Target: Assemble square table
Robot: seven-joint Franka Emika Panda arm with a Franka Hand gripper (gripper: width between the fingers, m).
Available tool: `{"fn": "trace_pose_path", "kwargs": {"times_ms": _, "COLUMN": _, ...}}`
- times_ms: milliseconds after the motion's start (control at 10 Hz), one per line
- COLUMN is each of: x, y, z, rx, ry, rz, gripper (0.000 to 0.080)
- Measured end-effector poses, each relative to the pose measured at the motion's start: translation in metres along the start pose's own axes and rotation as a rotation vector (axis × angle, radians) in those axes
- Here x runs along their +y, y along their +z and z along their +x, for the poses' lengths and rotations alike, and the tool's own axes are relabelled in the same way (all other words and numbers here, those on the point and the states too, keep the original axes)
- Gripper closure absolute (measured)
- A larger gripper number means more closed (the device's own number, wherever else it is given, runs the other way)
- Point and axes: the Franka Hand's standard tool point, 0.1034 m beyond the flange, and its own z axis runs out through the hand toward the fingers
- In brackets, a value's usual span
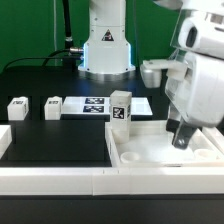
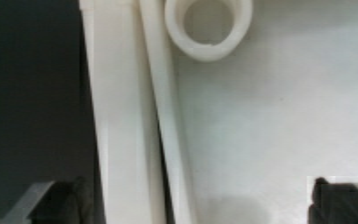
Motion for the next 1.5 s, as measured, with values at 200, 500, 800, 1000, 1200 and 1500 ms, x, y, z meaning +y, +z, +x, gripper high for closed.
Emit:
{"fn": "trace_pose_path", "kwargs": {"times_ms": 200, "x": 0.003, "y": -0.024, "z": -0.02, "rx": -0.005, "ry": 0.009, "rz": -0.021, "gripper": 0.0154}}
{"fn": "trace_pose_path", "kwargs": {"times_ms": 500, "x": 0.004, "y": -0.047, "z": -0.054, "rx": 0.006, "ry": -0.001, "rz": -0.04, "gripper": 0.0151}}
{"fn": "trace_pose_path", "kwargs": {"times_ms": 800, "x": 0.004, "y": -0.044, "z": -0.053, "rx": 0.005, "ry": 0.033, "rz": -0.038, "gripper": 0.0151}}
{"fn": "trace_pose_path", "kwargs": {"times_ms": 1000, "x": 0.003, "y": -0.044, "z": -0.053, "rx": 0.009, "ry": 0.159, "rz": -0.035, "gripper": 0.0151}}
{"fn": "trace_pose_path", "kwargs": {"times_ms": 1200, "x": -0.003, "y": -0.036, "z": -0.079, "rx": -0.022, "ry": 0.502, "rz": 0.018, "gripper": 0.0151}}
{"fn": "trace_pose_path", "kwargs": {"times_ms": 1500, "x": -0.005, "y": -0.032, "z": -0.091, "rx": -0.033, "ry": 0.655, "rz": 0.016, "gripper": 0.0151}}
